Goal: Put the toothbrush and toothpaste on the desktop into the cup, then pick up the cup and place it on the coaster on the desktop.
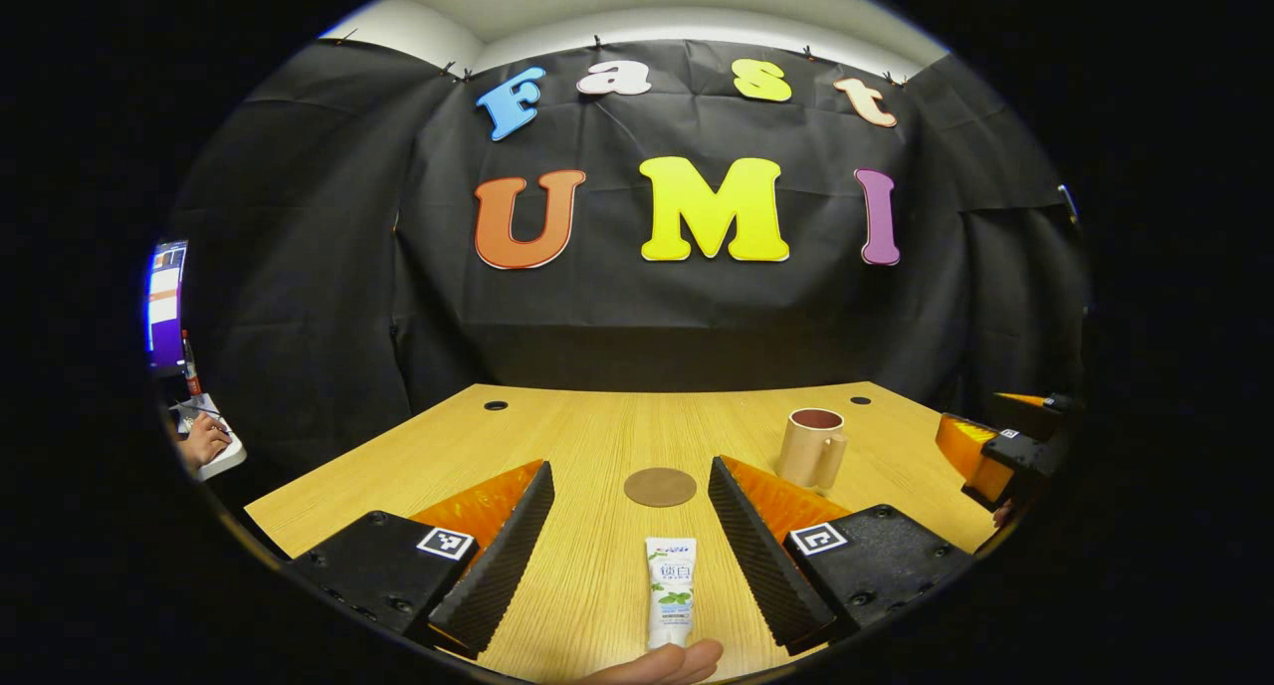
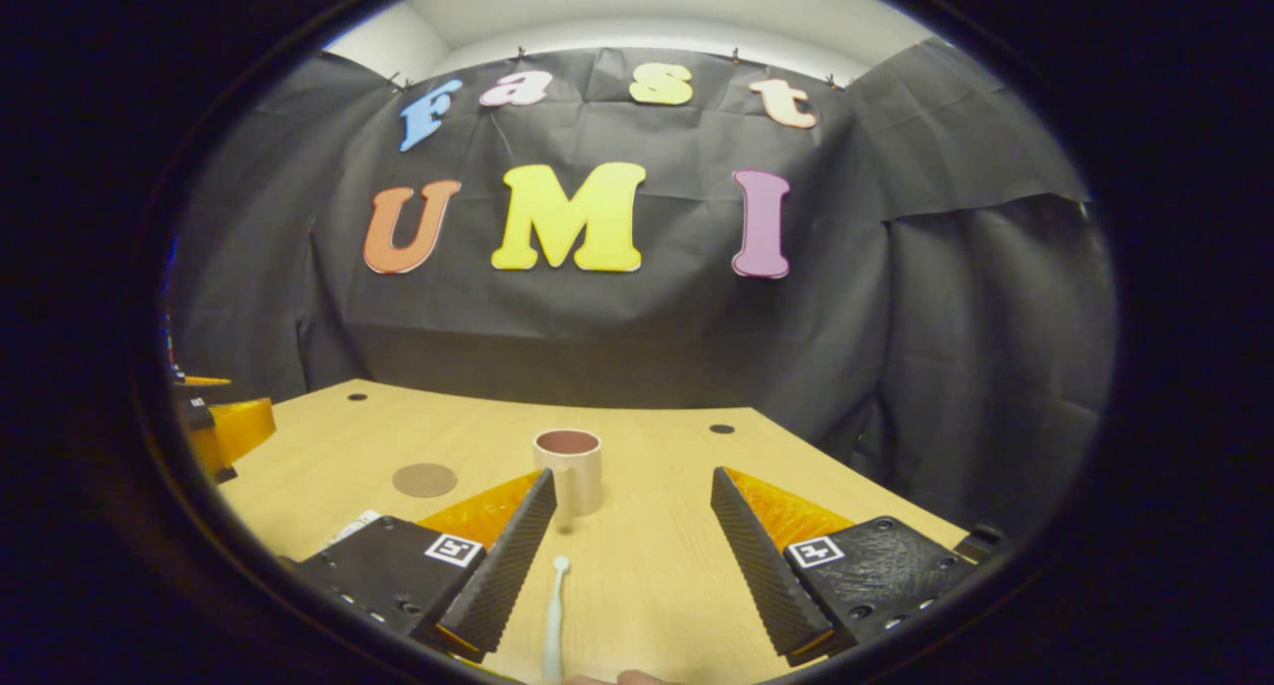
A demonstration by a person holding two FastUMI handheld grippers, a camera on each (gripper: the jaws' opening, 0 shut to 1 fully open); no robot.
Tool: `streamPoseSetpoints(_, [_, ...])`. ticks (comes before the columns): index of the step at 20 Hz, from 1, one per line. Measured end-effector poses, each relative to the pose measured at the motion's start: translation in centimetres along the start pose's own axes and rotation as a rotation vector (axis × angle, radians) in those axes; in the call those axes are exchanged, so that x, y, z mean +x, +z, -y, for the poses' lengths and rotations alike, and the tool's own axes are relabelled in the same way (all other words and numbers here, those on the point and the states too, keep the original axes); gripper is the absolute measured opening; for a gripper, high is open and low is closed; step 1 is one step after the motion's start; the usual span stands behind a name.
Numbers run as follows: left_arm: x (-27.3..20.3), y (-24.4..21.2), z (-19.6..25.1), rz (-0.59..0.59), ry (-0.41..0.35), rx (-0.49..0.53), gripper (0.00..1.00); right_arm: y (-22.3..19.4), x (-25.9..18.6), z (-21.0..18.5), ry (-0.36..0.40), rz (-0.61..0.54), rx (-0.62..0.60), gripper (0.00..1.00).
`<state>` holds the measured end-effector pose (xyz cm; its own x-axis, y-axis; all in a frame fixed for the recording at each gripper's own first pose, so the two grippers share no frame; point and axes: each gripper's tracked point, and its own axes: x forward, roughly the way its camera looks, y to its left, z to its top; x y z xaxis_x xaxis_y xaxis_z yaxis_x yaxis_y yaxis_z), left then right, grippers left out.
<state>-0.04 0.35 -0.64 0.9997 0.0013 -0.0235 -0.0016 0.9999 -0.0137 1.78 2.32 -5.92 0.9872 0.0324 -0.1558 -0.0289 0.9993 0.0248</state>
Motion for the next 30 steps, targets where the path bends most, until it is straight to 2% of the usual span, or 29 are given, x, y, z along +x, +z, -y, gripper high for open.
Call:
streamPoseSetpoints(2, [-0.1,0.1,-0.2,0.003,0.009,-0.018,0.99,-1.3,0.5,-0.9,0.046,-0.031,0.000,0.95])
streamPoseSetpoints(4, [-0.3,0.1,0.3,0.005,-0.003,-0.054,0.99,-2.4,1.1,-0.8,0.058,-0.055,0.004,0.98])
streamPoseSetpoints(6, [-0.3,0.3,0.6,0.012,-0.004,-0.038,0.99,-3.3,1.6,-1.0,0.060,-0.079,0.009,0.95])
streamPoseSetpoints(7, [-0.4,0.6,0.5,0.023,0.003,-0.028,0.99,-3.9,1.9,-1.2,0.068,-0.096,0.009,0.98])
streamPoseSetpoints(19, [-0.6,1.0,0.0,0.030,0.014,-0.034,0.99,-9.3,3.9,-4.9,0.121,-0.275,-0.019,0.97])
streamPoseSetpoints(24, [-0.5,0.6,-0.1,0.018,0.023,-0.051,0.99,-12.1,4.5,-5.8,0.132,-0.388,0.006,0.84])
streamPoseSetpoints(27, [-0.4,0.4,0.0,0.005,0.020,-0.059,0.99,-13.0,4.6,-5.4,0.110,-0.427,0.008,0.71])
streamPoseSetpoints(28, [-0.4,0.3,0.0,0.001,0.018,-0.063,0.99,-13.3,4.4,-5.8,0.124,-0.443,0.022,0.62])
streamPoseSetpoints(30, [-0.4,0.0,0.2,-0.013,0.003,-0.071,0.99,-13.5,4.5,-5.7,0.121,-0.468,0.036,0.61])
